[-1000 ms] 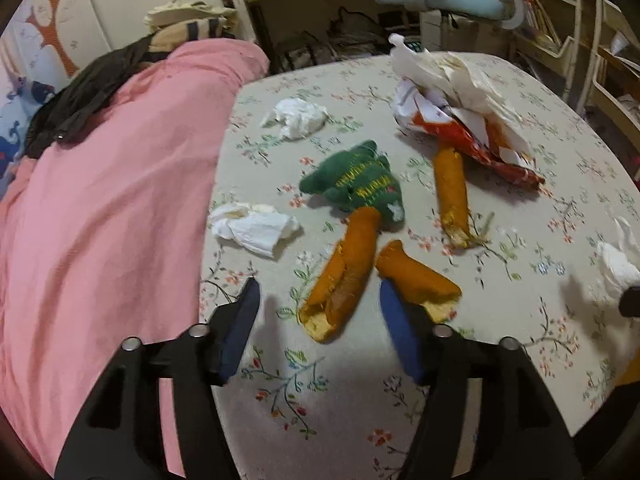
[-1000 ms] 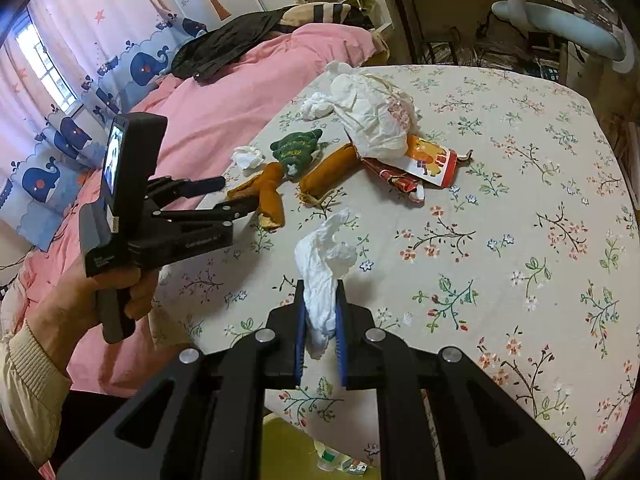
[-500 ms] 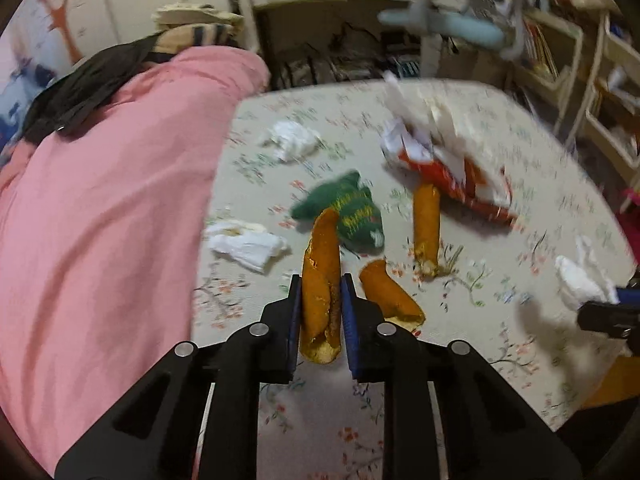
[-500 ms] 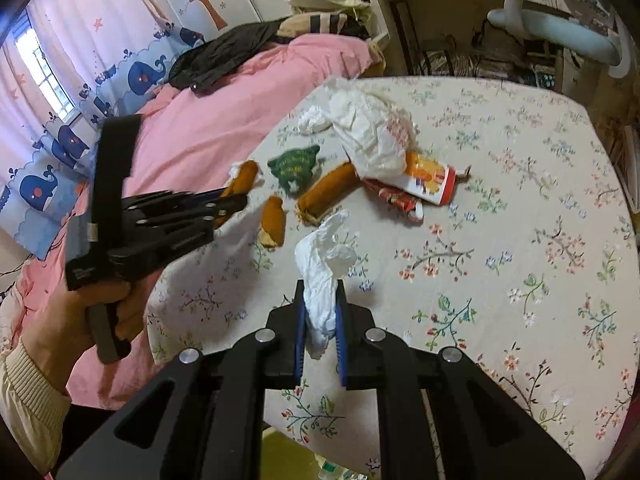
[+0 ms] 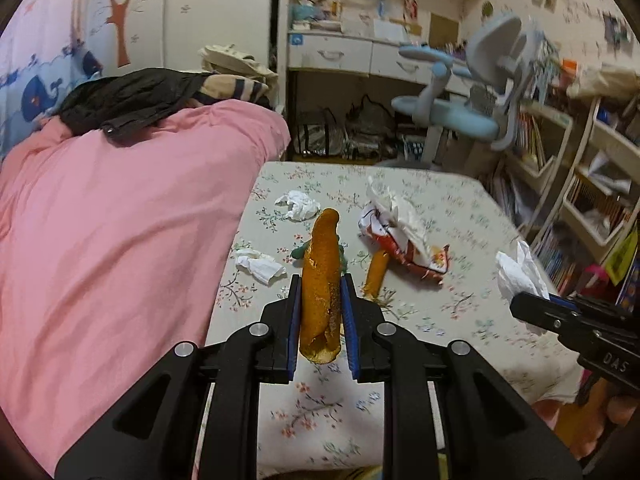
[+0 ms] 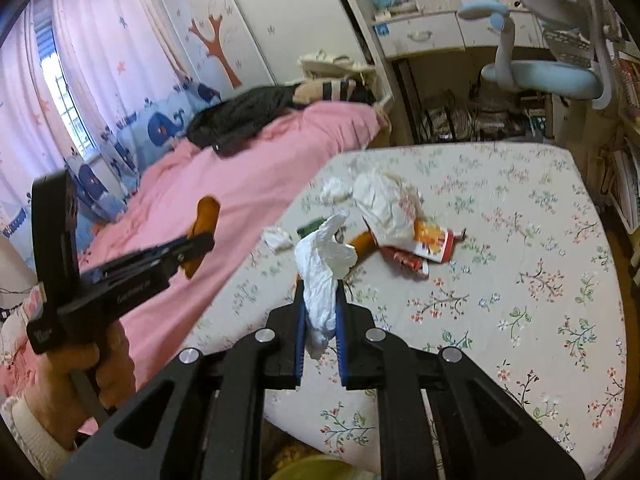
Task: Collect trash
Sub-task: 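Carry tissue and snack to the yellow bin and open both tools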
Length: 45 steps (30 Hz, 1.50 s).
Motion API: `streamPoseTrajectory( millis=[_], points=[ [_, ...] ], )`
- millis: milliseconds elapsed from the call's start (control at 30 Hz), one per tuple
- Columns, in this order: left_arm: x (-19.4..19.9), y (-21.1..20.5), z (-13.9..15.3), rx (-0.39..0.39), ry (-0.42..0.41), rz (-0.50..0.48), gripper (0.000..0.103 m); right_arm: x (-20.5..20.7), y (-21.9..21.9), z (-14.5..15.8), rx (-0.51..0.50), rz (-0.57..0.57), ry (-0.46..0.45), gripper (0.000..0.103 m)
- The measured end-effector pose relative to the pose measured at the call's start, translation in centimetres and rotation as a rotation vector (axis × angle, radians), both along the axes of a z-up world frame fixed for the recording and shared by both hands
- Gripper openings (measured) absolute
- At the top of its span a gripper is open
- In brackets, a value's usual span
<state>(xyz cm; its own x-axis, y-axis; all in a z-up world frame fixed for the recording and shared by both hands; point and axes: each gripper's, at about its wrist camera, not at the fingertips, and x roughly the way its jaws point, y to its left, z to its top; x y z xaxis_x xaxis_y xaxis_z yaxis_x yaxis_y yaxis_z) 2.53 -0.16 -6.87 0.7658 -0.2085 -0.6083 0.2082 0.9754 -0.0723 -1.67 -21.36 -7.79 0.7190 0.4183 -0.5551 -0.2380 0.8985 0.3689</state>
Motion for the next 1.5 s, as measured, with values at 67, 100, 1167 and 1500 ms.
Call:
streamPoseTrajectory(
  millis=[67,100,1167,1500],
  points=[
    [-1.1,0.0,0.5,-0.011,-0.019,0.004,0.018,-0.2,-0.2,0.3,0.008,-0.007,-0.011,0.013],
    [-1.7,-0.1,0.7,-0.01,-0.029,0.004,0.018,-0.3,-0.4,0.4,0.011,-0.01,-0.015,0.013],
    [-13.8,-2.6,1.3,0.002,-0.107,-0.023,0.018,-11.5,1.7,-2.4,-0.005,0.009,0.043,0.014],
    [-15.9,-2.3,0.8,-0.008,-0.105,-0.023,0.018,-14.2,3.1,-5.0,-0.034,0.048,0.135,0.016]
  ],
)
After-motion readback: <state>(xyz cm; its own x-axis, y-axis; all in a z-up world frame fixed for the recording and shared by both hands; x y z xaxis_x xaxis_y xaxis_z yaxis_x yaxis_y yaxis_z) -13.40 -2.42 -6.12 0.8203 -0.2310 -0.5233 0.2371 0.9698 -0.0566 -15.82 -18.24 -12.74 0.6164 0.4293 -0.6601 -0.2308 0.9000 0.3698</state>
